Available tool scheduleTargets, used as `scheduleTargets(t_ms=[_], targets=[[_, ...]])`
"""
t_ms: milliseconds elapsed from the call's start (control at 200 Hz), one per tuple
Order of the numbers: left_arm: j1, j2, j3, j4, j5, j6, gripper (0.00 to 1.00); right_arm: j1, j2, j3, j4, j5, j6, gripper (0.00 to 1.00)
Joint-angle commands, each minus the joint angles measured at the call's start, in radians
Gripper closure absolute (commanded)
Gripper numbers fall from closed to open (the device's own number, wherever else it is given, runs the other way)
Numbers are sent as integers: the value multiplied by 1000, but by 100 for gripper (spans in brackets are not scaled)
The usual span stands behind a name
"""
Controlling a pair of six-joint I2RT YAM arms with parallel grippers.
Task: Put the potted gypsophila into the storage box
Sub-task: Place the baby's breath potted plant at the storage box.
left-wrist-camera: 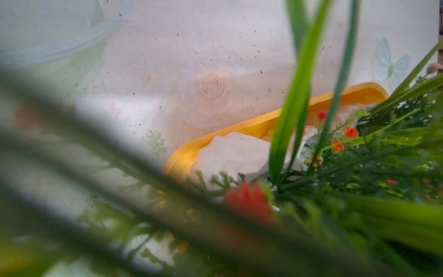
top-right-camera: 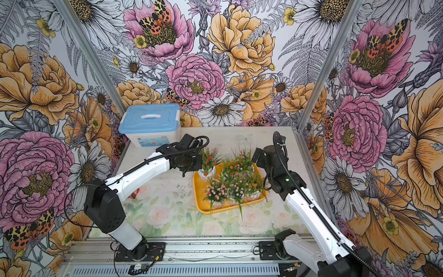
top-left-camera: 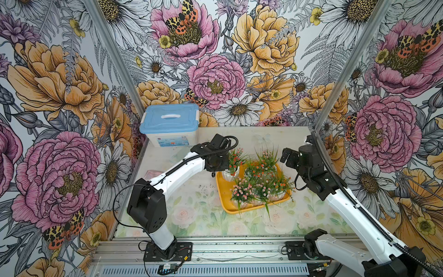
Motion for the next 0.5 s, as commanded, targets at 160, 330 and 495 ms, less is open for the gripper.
scheduleTargets(t_ms=[160,330,495], targets=[[0,16,-36,167,9,-21,100,-33,-66,-83,-36,2,57,1],[-17,61,-51,192,11,-41,100,-66,-91,-120,-40,2,83,1],[-31,72,-95,220,10,-87,97,-95,-112,-142,-43,-3,84,1]])
